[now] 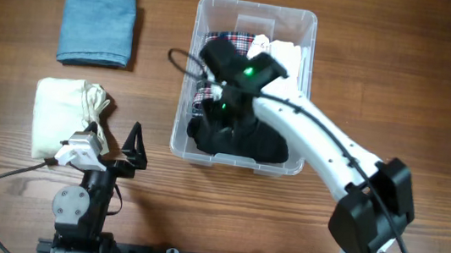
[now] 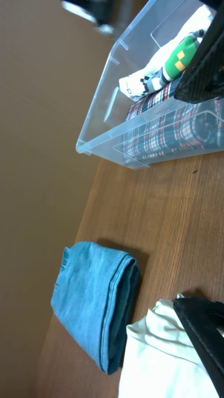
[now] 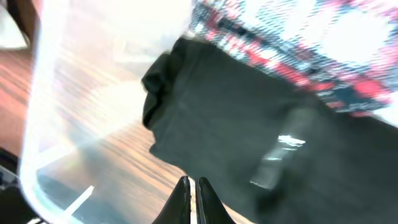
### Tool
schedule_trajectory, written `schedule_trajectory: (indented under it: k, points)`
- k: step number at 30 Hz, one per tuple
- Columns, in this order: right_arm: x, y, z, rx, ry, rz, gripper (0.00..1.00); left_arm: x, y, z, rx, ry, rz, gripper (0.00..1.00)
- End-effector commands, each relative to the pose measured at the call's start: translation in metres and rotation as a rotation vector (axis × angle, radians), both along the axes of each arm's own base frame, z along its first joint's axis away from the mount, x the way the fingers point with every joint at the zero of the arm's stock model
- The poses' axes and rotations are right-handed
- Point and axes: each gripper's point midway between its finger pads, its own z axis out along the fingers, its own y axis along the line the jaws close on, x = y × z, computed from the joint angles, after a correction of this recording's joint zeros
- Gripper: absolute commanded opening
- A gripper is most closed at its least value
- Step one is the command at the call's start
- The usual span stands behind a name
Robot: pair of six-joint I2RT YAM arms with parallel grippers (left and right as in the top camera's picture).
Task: Pack container
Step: 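Tuck the black garment's edges down with the right gripper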
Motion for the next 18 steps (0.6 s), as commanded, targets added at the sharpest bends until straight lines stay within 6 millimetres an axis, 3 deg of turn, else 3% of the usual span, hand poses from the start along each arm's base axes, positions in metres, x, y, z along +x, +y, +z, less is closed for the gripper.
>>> schedule_trajectory:
  k: [1,4,13,18]
  points:
    - [0.013,-0.01,0.004,-0.025,-0.054,0.011,0.04,0.0,0.003,-0.003,0.006,0.007,0.013,1.0]
    - [0.007,-0.011,-0.011,-0.025,-0.03,0.014,0.04,0.0,0.003,-0.003,0.006,0.007,0.013,0.99]
    - [-0.023,-0.025,-0.085,-0.044,0.072,-0.012,0.04,0.0,0.003,-0.003,0.006,0.007,0.013,1.0]
    - [-0.014,-0.02,-0.082,-0.019,0.042,-0.014,0.04,0.0,0.003,-0.003,0.006,0.007,0.013,1.0]
